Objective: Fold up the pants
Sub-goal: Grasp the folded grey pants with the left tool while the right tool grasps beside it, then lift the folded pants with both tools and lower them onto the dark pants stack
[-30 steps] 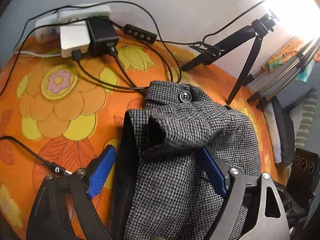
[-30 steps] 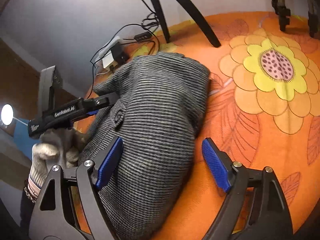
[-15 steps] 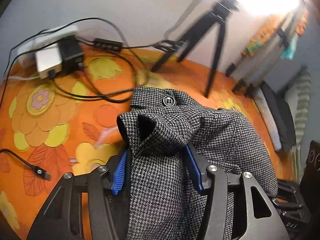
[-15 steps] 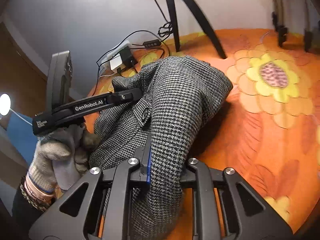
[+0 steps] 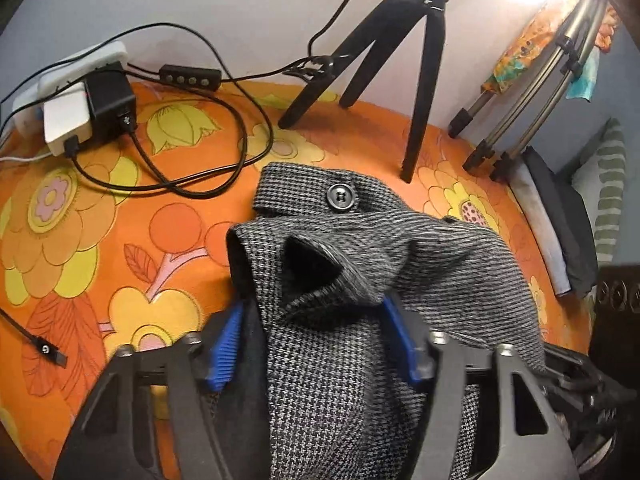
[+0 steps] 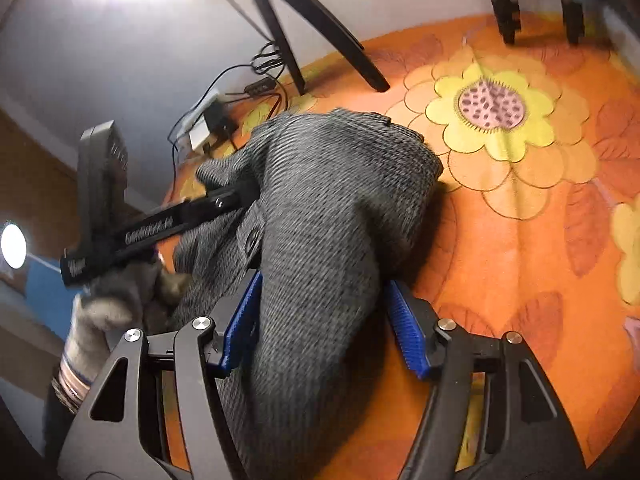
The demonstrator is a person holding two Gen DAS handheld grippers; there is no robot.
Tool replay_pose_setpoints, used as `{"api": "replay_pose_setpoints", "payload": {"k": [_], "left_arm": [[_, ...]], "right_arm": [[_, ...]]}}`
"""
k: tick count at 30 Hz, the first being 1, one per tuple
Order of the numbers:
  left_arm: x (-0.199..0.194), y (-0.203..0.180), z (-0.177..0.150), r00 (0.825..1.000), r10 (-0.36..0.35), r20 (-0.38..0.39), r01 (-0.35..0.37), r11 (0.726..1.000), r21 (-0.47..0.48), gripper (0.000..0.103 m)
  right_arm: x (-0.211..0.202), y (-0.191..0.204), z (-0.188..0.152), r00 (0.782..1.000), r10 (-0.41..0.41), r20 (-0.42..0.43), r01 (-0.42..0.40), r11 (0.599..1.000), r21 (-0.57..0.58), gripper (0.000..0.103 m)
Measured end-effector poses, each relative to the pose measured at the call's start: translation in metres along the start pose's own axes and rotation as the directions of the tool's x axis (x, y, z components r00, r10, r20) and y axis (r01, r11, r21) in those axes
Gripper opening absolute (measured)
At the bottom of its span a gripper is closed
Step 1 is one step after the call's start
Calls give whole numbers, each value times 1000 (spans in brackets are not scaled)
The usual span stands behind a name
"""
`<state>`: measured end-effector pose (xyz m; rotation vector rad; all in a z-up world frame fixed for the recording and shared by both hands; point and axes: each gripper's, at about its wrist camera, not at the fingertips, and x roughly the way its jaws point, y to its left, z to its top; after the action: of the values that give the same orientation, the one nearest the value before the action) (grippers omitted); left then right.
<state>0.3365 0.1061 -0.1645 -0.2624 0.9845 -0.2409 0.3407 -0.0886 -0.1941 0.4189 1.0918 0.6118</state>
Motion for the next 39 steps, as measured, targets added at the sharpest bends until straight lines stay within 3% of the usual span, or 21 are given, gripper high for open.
{"api": "replay_pose_setpoints", "payload": {"k": [2, 3, 6, 10, 14, 17, 20, 22, 28, 32, 34, 35, 38, 39], "left_arm": [[-2, 1, -2, 1000, 3, 16, -2, 1000, -19, 51], [-5, 3, -2, 1000, -5, 24, 5, 999, -31, 46], [-18, 1, -8, 998, -24, 66, 27, 999, -39, 34], [-40, -9, -19, 988, -86, 131, 94, 994, -61, 26], [-43, -29, -32, 985, -121, 121, 126, 991, -40, 26], [-34, -60, -40, 989, -129, 78, 127, 992, 27, 27], [-26, -84, -44, 994, -107, 31, 104, 990, 91, 43], [-21, -92, -43, 996, -92, 7, 91, 990, 109, 62], [1, -98, -33, 994, -71, -86, 80, 990, 114, 74], [13, -93, -31, 991, -96, -97, 104, 991, 80, 76], [13, -91, -32, 991, -105, -84, 112, 991, 80, 74], [12, -91, -31, 991, -105, -80, 112, 990, 85, 74], [13, -93, -31, 990, -122, -72, 128, 988, 89, 57], [14, -95, -31, 990, -125, -69, 130, 988, 81, 52]], "right_arm": [[7, -2, 7, 1000, 25, 8, -25, 999, 29, 49], [7, -1, 7, 1000, 24, 12, -24, 999, 28, 34], [0, 28, 2, 997, -60, 53, 66, 992, -110, 21], [-27, 70, -13, 981, -144, 126, 177, 933, -312, 17], [-50, 88, -30, 962, -219, 161, 267, 870, -415, 17], [-74, 72, -43, 964, -227, 137, 261, 903, -340, 17], [-87, 48, -58, 961, -254, 112, 276, 916, -292, 17], [-92, 28, -68, 962, -260, 87, 274, 930, -245, 17], [-97, -2, -75, 976, -203, 77, 213, 966, -147, 18], [-97, -21, -70, 986, -154, 57, 158, 985, -74, 25], [-89, -30, -63, 989, -144, 40, 146, 989, -29, 48], [-88, -35, -61, 992, -123, 37, 123, 992, -4, 49], [-80, -53, -55, 999, -32, 34, 29, 996, 84, 46], [-79, -55, -55, 999, -15, 41, 11, 996, 87, 32]]}}
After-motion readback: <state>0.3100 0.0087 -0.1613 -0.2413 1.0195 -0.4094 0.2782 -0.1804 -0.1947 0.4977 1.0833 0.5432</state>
